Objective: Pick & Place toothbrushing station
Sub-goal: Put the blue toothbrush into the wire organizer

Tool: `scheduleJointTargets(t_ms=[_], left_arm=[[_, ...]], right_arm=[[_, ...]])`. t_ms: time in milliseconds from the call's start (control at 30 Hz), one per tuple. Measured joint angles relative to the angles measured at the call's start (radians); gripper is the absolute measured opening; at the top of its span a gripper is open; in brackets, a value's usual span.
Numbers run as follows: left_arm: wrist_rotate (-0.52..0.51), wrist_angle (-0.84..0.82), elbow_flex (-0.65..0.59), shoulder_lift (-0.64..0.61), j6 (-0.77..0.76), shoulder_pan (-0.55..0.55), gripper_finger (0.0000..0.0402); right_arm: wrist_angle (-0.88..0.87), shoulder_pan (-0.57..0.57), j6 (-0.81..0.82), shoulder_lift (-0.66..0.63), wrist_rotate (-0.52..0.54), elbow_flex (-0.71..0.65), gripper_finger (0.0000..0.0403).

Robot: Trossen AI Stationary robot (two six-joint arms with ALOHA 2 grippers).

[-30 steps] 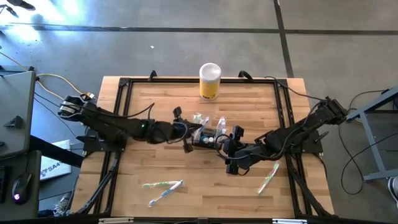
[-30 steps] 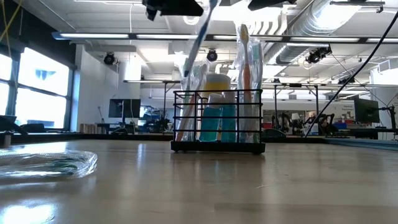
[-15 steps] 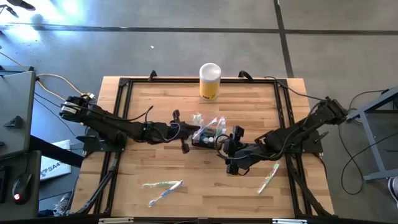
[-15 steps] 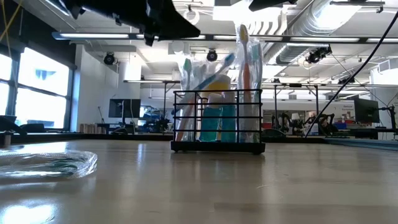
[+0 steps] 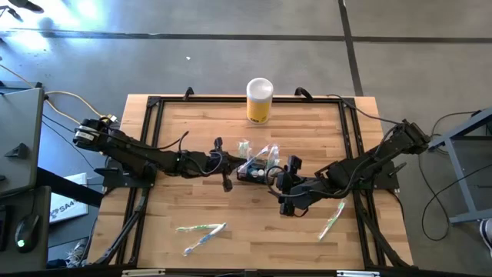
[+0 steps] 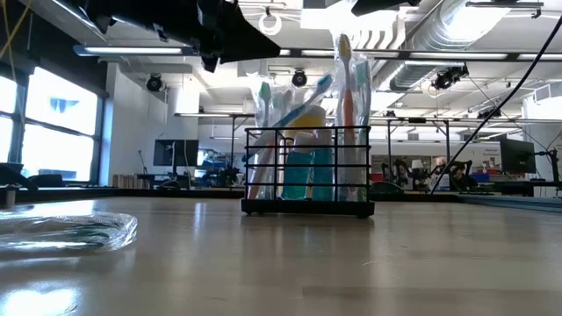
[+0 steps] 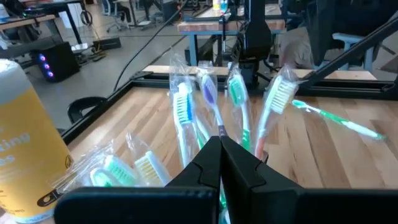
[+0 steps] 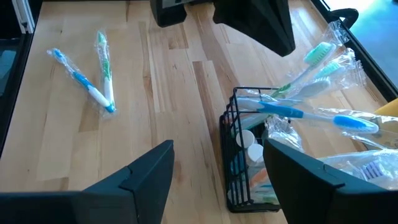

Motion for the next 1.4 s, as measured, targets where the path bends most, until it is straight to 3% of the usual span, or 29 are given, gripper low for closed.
scheduleJointTargets(t_ms=[167, 333, 700, 867, 1400], left_arm=[[0.003, -0.028, 0.023, 0.000, 0.020, 0.000, 0.0000], [0.006, -0.166, 0.071, 0.000, 0.033, 0.000, 0.0025], [0.010, -0.245, 0.175, 0.105, 0.000, 0.017, 0.0174], [0.008, -0.258, 0.235, 0.173, -0.001, 0.061, 0.0219], [0.011, -0.312, 0.273, 0.204, -0.020, 0.114, 0.0230]], right_arm=[[0.000, 0.000, 0.002, 0.000, 0.000, 0.000, 0.0240], [0.001, 0.000, 0.002, 0.000, 0.002, 0.000, 0.0240], [0.008, 0.000, 0.002, 0.000, 0.002, 0.000, 0.0240], [0.008, 0.000, 0.002, 0.000, 0.001, 0.000, 0.0240], [0.000, 0.000, 0.002, 0.000, -0.001, 0.000, 0.0240]])
